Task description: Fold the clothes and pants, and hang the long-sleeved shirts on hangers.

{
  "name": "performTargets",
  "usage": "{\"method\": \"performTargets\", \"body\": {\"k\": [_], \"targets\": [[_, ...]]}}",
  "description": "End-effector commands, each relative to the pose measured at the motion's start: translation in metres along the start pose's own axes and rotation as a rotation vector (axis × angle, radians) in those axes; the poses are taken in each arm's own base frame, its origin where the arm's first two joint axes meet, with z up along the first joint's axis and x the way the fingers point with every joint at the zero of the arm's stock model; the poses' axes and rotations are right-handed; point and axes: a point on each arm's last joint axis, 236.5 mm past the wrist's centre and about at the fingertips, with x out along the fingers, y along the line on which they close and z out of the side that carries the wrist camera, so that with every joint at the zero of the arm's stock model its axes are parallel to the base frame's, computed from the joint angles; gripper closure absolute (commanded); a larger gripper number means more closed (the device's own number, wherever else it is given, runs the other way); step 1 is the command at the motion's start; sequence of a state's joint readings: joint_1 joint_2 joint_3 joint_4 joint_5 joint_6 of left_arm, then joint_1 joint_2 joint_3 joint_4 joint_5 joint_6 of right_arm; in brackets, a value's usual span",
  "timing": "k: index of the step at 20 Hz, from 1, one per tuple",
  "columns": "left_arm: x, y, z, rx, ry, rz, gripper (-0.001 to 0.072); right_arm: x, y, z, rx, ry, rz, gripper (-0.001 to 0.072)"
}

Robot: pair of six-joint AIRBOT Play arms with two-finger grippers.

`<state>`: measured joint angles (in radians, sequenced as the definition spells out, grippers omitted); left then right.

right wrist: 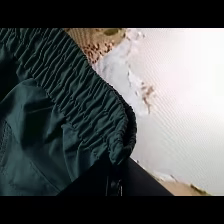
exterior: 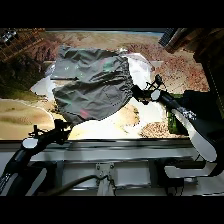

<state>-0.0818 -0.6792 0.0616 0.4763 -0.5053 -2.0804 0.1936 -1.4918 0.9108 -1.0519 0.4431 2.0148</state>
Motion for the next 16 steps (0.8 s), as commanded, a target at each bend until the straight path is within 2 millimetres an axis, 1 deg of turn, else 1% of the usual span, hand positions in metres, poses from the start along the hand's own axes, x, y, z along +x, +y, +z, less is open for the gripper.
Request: {"method": "performTargets", "body": {"k": [1,3,6,8,9,10,11,14,15,16], "targets": [[0.009,-0.008,-0.01,-0.009,-0.013,-0.04,0.0333,0.0,0.0,0.0,0.001,0.001,0.0,0.0672],[0.015,-0.008,-0.011,-0.014,-0.033,-0.044,0.0333,0.0,-0.001,-0.001,0.001,0.006,-0.002,0.0672],[0.021,-0.004,-0.007,-0.075,-0.065,-0.041,0.0334,0.0,-0.001,-0.002,0.0,0.009,-0.004,0.0673],[0.023,-0.002,-0.002,-0.098,-0.086,-0.038,0.0349,0.0,-0.001,-0.001,-0.004,0.007,-0.005,0.0674],[0.023,-0.003,0.002,-0.098,-0.1,-0.04,0.0373,0.0,-0.002,-0.001,-0.009,0.005,-0.007,0.0674],[0.023,-0.003,0.007,-0.099,-0.119,-0.045,0.0447,0.0,-0.003,-0.001,-0.017,0.004,-0.011,0.0674],[0.023,-0.004,0.011,-0.099,-0.137,-0.05,0.0495,0.0,-0.003,-0.001,-0.022,0.003,-0.013,0.0674],[0.022,-0.006,0.018,-0.101,-0.165,-0.059,0.05,0.0,-0.003,0.0,-0.024,0.003,-0.014,0.0673],[0.022,-0.006,0.018,-0.1,-0.166,-0.059,0.0544,0.0,-0.003,0.0,-0.024,0.002,-0.014,0.0673],[0.022,-0.006,0.019,-0.1,-0.169,-0.061,0.0618,0.0,-0.003,0.0,-0.025,0.002,-0.014,0.0673]]}}
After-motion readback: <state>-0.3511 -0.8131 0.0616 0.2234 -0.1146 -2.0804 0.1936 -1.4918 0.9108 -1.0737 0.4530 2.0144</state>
